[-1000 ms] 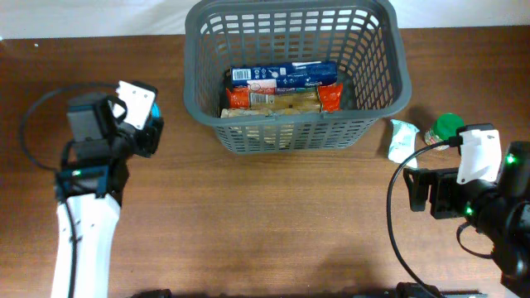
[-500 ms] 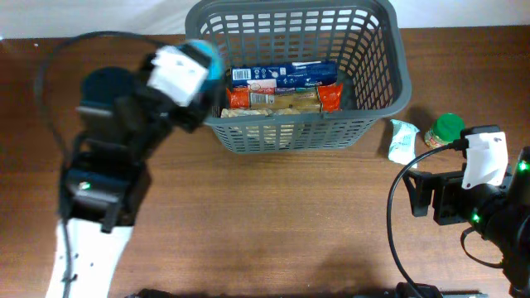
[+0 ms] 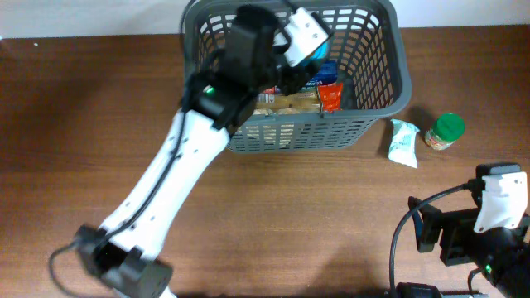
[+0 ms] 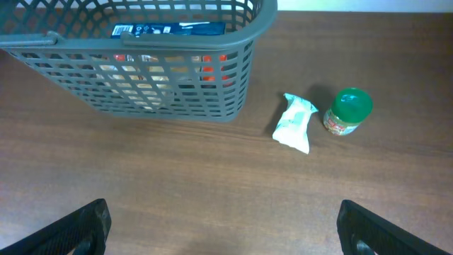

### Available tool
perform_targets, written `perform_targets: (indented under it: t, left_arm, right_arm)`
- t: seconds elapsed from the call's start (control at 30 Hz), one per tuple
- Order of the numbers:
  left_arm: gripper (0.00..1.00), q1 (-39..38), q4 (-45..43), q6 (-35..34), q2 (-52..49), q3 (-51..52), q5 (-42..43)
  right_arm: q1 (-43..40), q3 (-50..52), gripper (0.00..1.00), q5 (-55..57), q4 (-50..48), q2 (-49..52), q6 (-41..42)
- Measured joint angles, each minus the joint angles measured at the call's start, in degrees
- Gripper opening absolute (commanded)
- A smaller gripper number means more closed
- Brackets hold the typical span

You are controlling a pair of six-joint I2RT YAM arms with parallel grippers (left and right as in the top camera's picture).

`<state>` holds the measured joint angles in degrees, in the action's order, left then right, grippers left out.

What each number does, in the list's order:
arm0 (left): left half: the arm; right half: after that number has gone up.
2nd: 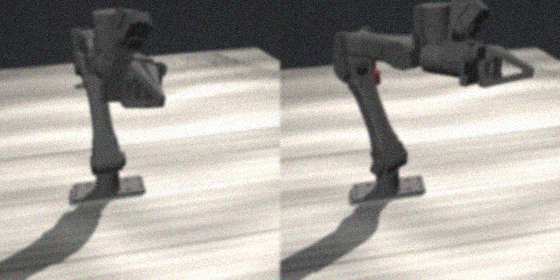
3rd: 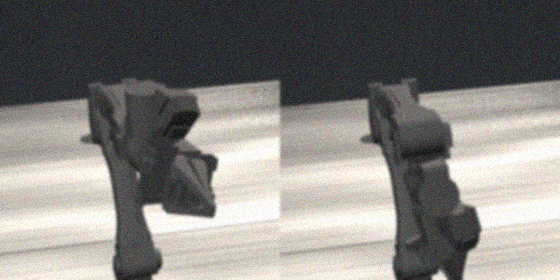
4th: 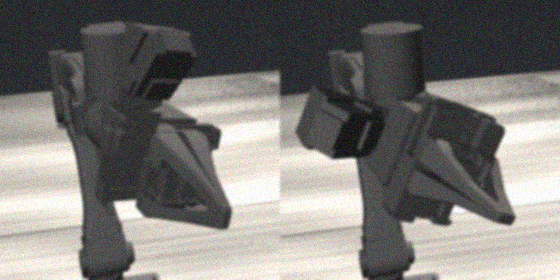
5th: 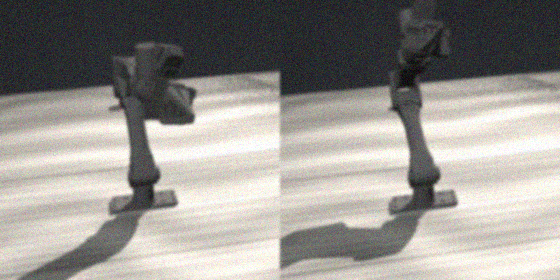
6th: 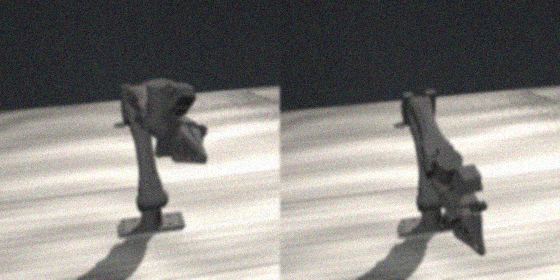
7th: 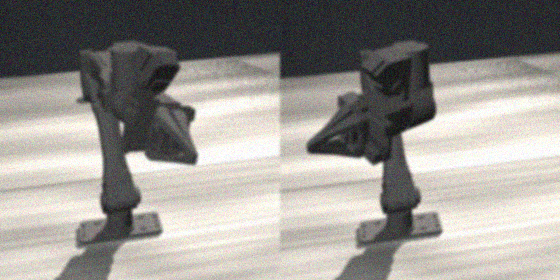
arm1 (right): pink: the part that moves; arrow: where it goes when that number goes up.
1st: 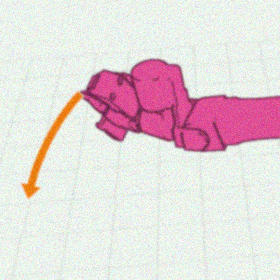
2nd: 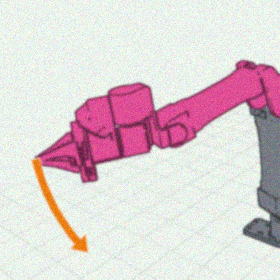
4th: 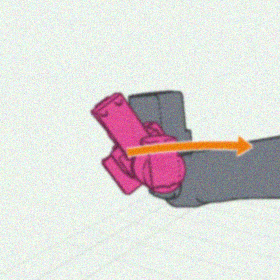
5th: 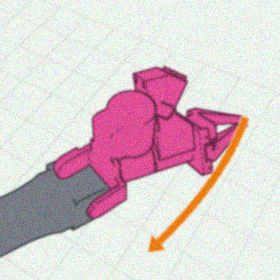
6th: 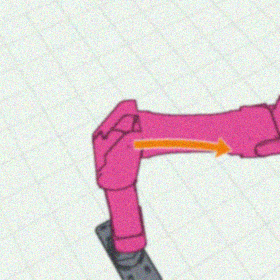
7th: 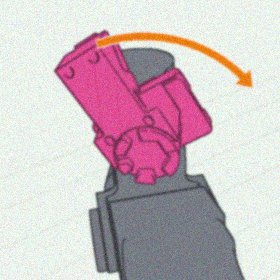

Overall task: Pack container
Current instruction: 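Lift the blue tin and lower it into the basket with left gripper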

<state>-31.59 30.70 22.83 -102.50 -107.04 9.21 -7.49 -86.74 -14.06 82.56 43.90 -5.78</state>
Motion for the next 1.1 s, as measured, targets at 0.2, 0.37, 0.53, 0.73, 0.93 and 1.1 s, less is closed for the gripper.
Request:
perform_targets:
  t: [0.2, 0.37, 0.53, 0.73, 0.93, 1.1]
  left_arm:
    - [0.27, -4.5, 13.0, -0.2, -13.0, -11.8, 0.5]
    - [0.24, -5.0, 18.5, -0.1, -15.1, -15.8, 0.4]
    - [0.56, -5.1, 19.5, -0.1, -15.1, -16.6, 0.4]
    - [0.85, -5.0, 21.2, 0.1, -15.1, -18.1, 0.2]
    - [0.93, -5.6, 28.0, 0.0, -15.1, -28.6, 0.6]
    - [1.0, -5.6, 34.4, 0.0, -14.9, -35.1, 0.7]
  right_arm:
    - [0.0, -0.1, 0.99, -0.1, 2.8, -0.3, 1.0]
    - [0.0, -0.1, 0.99, 0.0, 3.6, -0.2, 1.3]
    - [0.0, -0.1, 0.99, 0.0, 3.7, -0.2, 1.3]
    - [0.0, -0.1, 0.99, 0.0, 4.0, -0.2, 1.3]
    - [0.0, -0.1, 0.99, 0.0, 3.9, -0.2, 1.3]
    - [0.0, -0.1, 0.99, 0.0, 3.6, -0.2, 1.3]
